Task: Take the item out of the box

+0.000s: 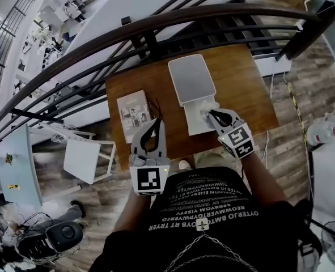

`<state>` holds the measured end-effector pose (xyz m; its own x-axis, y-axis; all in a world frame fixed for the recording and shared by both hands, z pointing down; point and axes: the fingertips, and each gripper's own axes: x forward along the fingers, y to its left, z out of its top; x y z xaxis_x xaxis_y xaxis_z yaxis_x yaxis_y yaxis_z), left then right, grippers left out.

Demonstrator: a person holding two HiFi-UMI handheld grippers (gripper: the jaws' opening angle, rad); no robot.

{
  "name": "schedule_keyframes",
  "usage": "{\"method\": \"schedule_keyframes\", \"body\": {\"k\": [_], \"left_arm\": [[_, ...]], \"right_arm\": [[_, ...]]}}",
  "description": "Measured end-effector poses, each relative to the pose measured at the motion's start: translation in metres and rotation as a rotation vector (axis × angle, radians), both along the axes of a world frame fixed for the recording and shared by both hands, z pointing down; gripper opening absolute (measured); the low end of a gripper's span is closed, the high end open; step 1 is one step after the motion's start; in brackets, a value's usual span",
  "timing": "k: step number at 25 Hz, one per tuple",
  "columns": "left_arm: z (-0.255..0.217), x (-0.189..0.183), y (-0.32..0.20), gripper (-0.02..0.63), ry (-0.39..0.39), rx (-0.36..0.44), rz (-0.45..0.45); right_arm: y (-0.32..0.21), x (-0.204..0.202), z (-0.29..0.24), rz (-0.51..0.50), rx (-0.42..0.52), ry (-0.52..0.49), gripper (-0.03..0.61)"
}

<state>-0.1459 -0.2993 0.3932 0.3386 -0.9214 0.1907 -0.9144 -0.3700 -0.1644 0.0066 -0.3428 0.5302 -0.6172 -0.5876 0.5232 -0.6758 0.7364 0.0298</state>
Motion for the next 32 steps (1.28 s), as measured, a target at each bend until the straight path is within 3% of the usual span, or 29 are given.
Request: {"method": "schedule_keyframes", "body": {"k": [23,32], "left_arm": [[-0.015,-0.011,0.034,0.006,0.008,0.044,0.046],[-0.012,-0.015,0.032,0.006,0.024,0.049,0.070]], "right_arm": [[0.039,-0.011,-0.135,0.044,0.257,-0.138,0.014],[0.041,-0.020,-0.145,0.037,0.263,-0.141,0.014]]}}
